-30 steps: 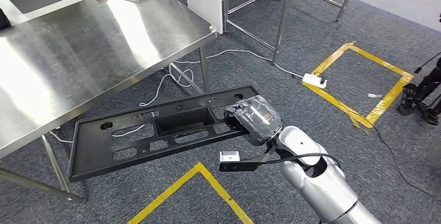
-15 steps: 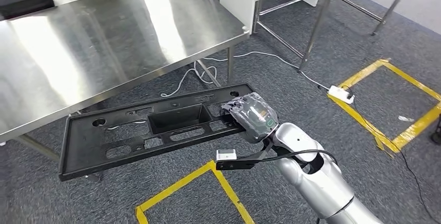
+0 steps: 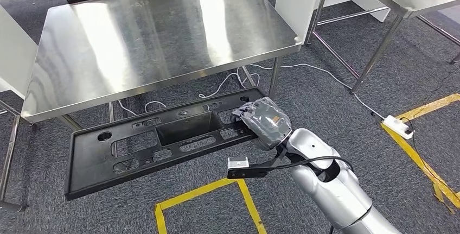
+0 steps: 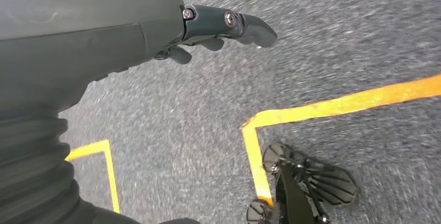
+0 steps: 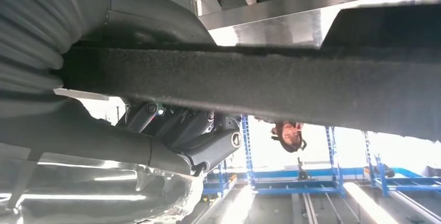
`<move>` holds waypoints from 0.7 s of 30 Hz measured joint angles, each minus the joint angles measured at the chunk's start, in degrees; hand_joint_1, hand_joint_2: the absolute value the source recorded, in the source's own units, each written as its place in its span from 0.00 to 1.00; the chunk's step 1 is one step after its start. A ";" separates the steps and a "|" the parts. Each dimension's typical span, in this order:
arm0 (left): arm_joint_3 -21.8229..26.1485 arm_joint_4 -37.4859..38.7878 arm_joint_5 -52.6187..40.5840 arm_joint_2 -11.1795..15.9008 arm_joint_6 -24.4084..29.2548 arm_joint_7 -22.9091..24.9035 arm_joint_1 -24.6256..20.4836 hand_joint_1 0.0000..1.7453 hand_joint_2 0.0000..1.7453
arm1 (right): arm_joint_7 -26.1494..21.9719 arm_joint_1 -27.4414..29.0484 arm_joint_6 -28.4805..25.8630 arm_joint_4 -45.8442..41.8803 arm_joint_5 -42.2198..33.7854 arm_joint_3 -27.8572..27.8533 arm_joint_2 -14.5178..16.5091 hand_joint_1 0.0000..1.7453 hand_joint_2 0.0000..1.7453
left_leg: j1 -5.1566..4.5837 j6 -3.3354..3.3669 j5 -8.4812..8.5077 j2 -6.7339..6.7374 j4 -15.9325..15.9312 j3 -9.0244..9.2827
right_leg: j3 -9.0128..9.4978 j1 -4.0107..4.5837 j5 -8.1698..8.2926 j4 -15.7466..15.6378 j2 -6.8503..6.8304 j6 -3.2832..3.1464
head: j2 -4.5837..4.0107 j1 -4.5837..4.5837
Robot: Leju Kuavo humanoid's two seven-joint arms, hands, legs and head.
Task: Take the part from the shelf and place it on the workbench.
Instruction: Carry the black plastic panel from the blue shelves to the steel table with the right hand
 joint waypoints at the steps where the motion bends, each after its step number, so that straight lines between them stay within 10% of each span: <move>1: 0.06 0.02 0.01 0.03 0.02 0.03 -0.01 0.00 1.00 | -0.02 -0.14 0.03 0.01 -0.09 0.06 0.08 1.00 1.00 | 0.00 -0.22 -1.21 1.79 2.17 -1.04 | 0.12 -0.01 -0.04 -0.07 -0.57 -0.42 | 0.00 -0.21; 3: 0.13 0.02 0.01 0.08 0.06 0.04 -0.18 0.00 1.00 | -0.07 -0.30 0.08 0.05 -0.32 0.16 0.11 1.00 1.00 | -0.06 -0.58 -4.74 5.54 9.71 -4.97 | 0.26 0.45 -0.28 -0.07 -1.84 -1.04 | 0.00 -0.64; 6: 0.17 0.03 0.01 0.03 0.06 0.07 -0.17 0.00 1.00 | -0.09 -0.32 0.24 0.19 -0.49 0.43 0.09 1.00 1.00 | -0.02 -0.45 -5.71 6.71 15.58 -8.56 | 0.45 1.00 -0.66 -0.06 -3.97 -1.51 | 0.00 -0.69; 11: 0.55 0.02 -0.02 0.23 0.20 0.02 -0.35 0.00 1.00 | -0.22 -1.05 0.36 0.21 -0.59 0.78 0.17 1.00 1.00 | -1.65 2.06 0.93 11.78 0.35 -0.89 | 1.38 1.87 -1.62 -0.14 -7.06 -1.20 | -0.01 -0.63; 14: 0.62 0.02 -0.03 0.32 0.36 -0.05 -0.36 0.00 1.00 | -0.22 -1.40 0.37 0.23 -0.61 0.90 0.39 1.00 1.00 | -1.80 2.38 0.99 10.18 -0.82 -0.41 | 1.88 2.07 -2.11 -0.37 -8.43 -0.43 | 0.00 -0.63; 18: 0.66 0.02 -0.03 0.13 0.70 -0.40 -0.54 0.00 1.00 | -0.22 -1.59 0.40 0.31 -0.69 0.93 0.33 1.00 1.00 | -0.93 2.73 1.79 6.92 -2.15 0.70 | -2.35 1.71 -5.99 8.89 -2.03 -0.37 | -0.01 -0.21; 21: 0.67 0.02 -0.03 0.02 0.80 -0.56 -0.64 0.00 1.00 | -0.22 -1.26 0.48 0.54 -0.69 0.98 -0.01 1.00 1.00 | -0.81 2.66 1.72 3.81 -2.09 0.79 | -7.06 1.21 -7.48 16.06 -1.11 0.40 | -0.01 -0.07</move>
